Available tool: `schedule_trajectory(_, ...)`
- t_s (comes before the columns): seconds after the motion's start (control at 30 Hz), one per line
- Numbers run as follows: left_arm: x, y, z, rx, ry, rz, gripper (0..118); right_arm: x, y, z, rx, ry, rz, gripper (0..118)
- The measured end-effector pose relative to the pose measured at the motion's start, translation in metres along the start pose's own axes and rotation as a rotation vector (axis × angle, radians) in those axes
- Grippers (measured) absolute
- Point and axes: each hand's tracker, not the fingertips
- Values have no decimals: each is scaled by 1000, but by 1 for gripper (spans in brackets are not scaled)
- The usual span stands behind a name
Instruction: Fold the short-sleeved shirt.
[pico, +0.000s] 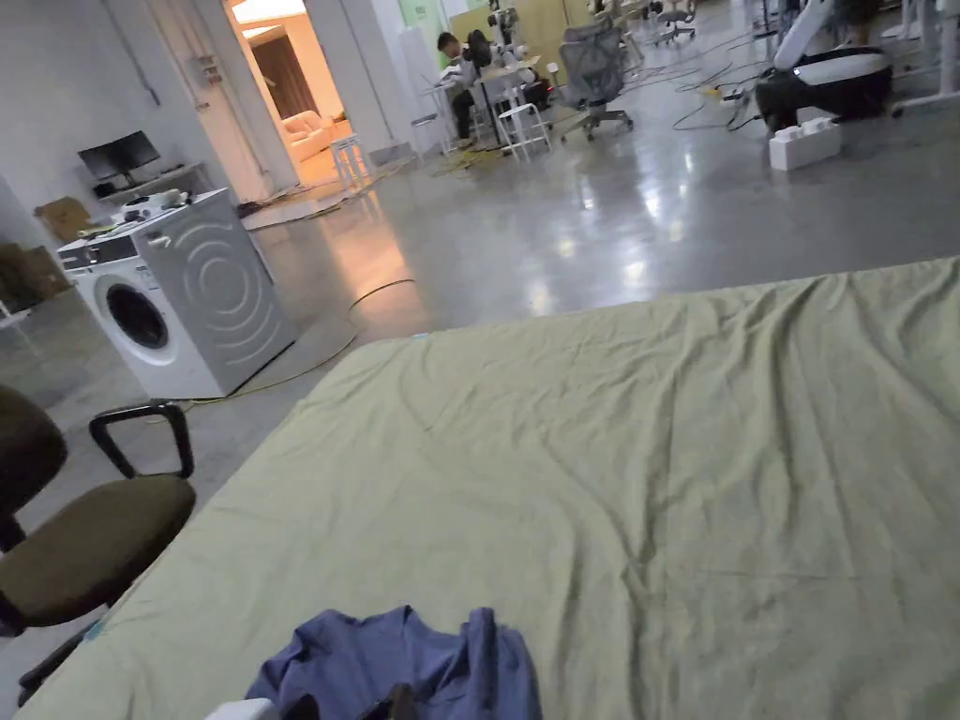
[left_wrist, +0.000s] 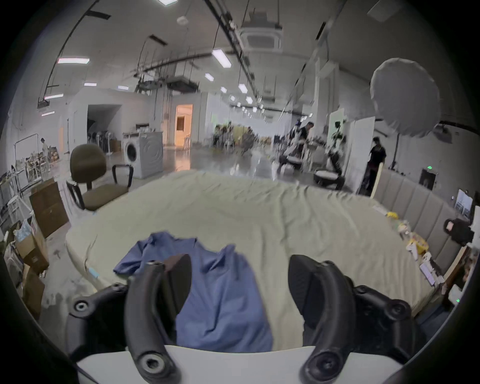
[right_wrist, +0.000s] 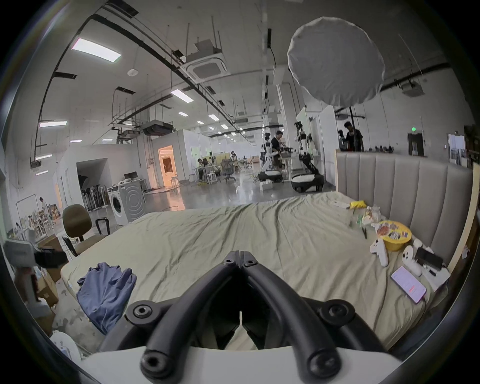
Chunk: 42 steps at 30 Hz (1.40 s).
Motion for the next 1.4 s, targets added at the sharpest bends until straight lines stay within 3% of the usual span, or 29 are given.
schedule_trajectory(0.23,-51,-49,-139,-262,86,-22,80,-3,-12,-13,-91,-11,59,0)
schedule_trajectory(0.33,-71,-60,-185,-349,131,-19,80,-2,-12,-19,-138,-29,31,0)
schedule_trajectory(0.37,-55,-52,-141,-339,131,-23,80,-1,-14,-22,-150,-35,20,0)
schedule_trajectory(0.4,-56,-53,-141,-348,138,-13,80,4,-21,-24,-166,-43,11,0)
schedule_trajectory(0.6,-59,-67,-221,-372,126,19,84,8,-40,-40,-252,-58,38,0)
schedule_trajectory(0.7,-62,-81,-229,-390,159,-37,73,4,-47,-45,-282,-49,45,0)
schedule_trajectory(0.77,-51,-82,-235,-407,139,-67,41,4,-52,-48,-317,-46,43,0)
schedule_trajectory(0.8,-44,-81,-240,-404,144,-110,8,1,-51,-47,-323,-45,38,0)
schedule_trajectory(0.87,-45,-76,-241,-400,213,-202,4,0,-50,-44,-320,-37,26,0)
schedule_trajectory(0.97,-44,-75,-245,-427,206,-191,4,0,-45,-37,-314,-35,33,0)
schedule_trajectory(1.1,-68,-47,-225,-337,141,121,4,9,-40,-26,-289,-28,38,0)
schedule_trajectory(1.2,-63,-10,-209,-193,95,267,3,17,-38,-19,-283,-35,31,0)
schedule_trajectory(1.4,23,61,-222,-115,-102,134,3,34,-39,6,-216,-78,-16,0)
